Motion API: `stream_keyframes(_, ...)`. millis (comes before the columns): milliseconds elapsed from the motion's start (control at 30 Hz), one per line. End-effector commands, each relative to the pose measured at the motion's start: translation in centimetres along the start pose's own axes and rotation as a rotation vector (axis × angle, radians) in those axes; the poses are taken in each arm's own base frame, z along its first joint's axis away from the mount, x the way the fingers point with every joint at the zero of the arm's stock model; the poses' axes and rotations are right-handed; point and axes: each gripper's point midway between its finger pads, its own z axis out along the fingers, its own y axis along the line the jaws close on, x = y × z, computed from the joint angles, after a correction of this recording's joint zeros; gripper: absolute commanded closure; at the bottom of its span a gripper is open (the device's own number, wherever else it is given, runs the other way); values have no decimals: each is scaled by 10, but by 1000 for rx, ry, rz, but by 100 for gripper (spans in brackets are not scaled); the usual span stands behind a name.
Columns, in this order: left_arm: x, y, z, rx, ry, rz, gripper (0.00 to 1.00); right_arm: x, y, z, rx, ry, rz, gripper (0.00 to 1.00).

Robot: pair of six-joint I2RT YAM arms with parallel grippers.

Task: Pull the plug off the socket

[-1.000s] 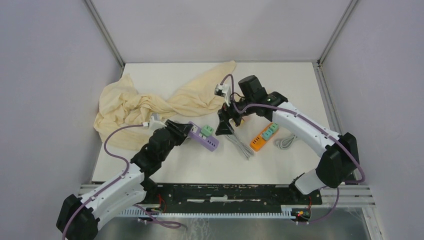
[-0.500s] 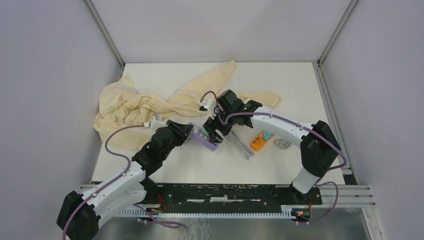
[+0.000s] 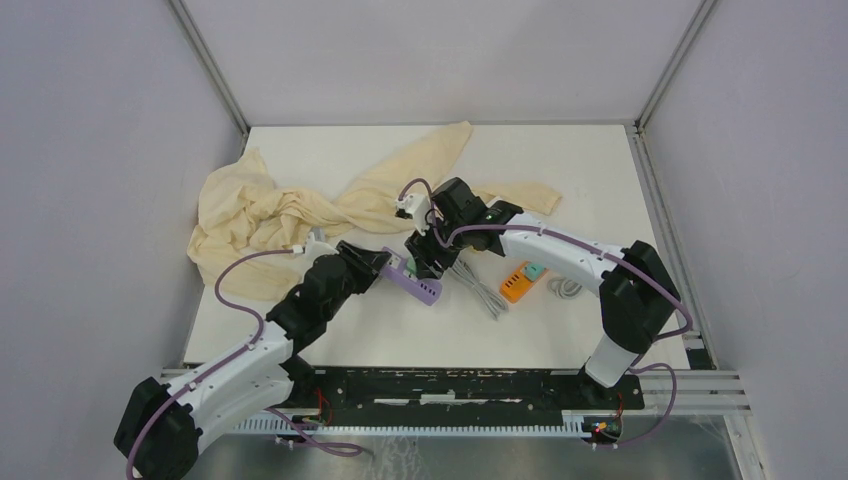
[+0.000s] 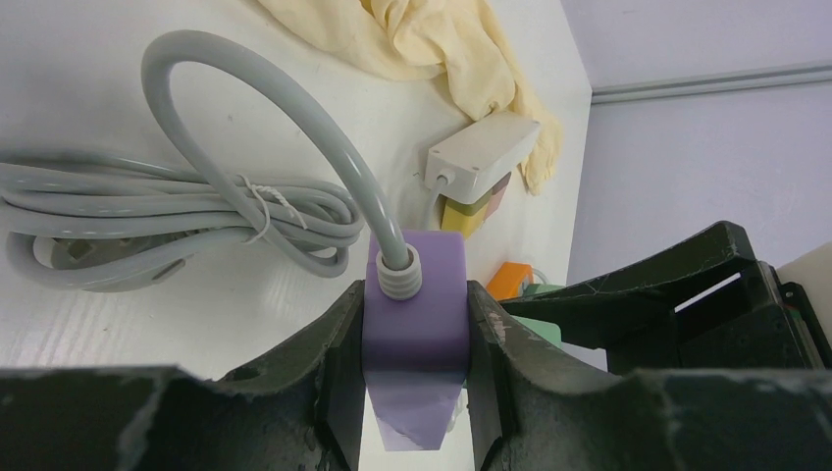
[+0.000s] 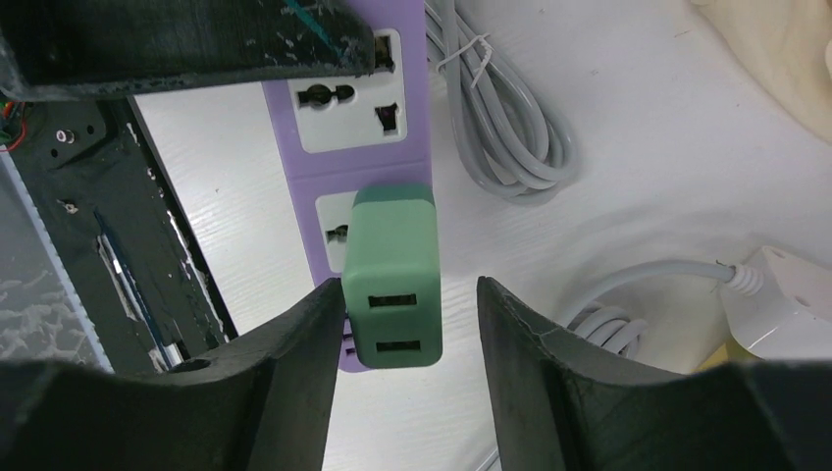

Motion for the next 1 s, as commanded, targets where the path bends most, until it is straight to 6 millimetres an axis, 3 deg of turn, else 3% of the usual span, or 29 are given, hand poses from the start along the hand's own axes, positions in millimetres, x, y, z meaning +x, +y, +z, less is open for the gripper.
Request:
stream_keyframes(0, -2, -25, -2, 93, 1, -61, 97, -31, 2, -3, -5, -82, -18, 48)
stream_keyframes(167, 0, -25, -2, 102, 6, -68, 97, -30, 7, -4, -34, -84, -25, 80)
stream_keyframes(267, 2, -25, -1, 107, 14, -82, 97, -26, 15, -1, -87, -74, -21, 91)
stream_keyframes(300, 3, -25, -1, 105, 18, -84, 93, -26, 17, 0, -100, -74, -19, 93)
stream_keyframes(367, 4, -24, -1, 97, 24, -93, 68, -26, 19, 0, -113, -74, -14, 95)
stream_keyframes(433, 5, -23, 0, 92, 27, -97, 51, -26, 20, 0, -116, -73, -8, 97)
stream_keyframes(633, 9, -23, 4, 94, 47, -95, 42, -25, 20, 2, -119, -71, -6, 99)
stream_keyframes(667, 11, -24, 4, 96, 54, -95, 44, -24, 20, 1, -116, -70, -5, 99)
stream_keyframes(767, 13, -22, 7, 86, 63, -91, 81, -25, 16, 0, -94, -72, -8, 100)
stream_keyframes(833, 14, -21, 8, 82, 61, -87, 96, -24, 15, 1, -87, -72, -5, 100)
stream_keyframes(967, 9, -11, 11, 50, 24, -139, 97, -21, 14, 4, -61, -90, 38, 100)
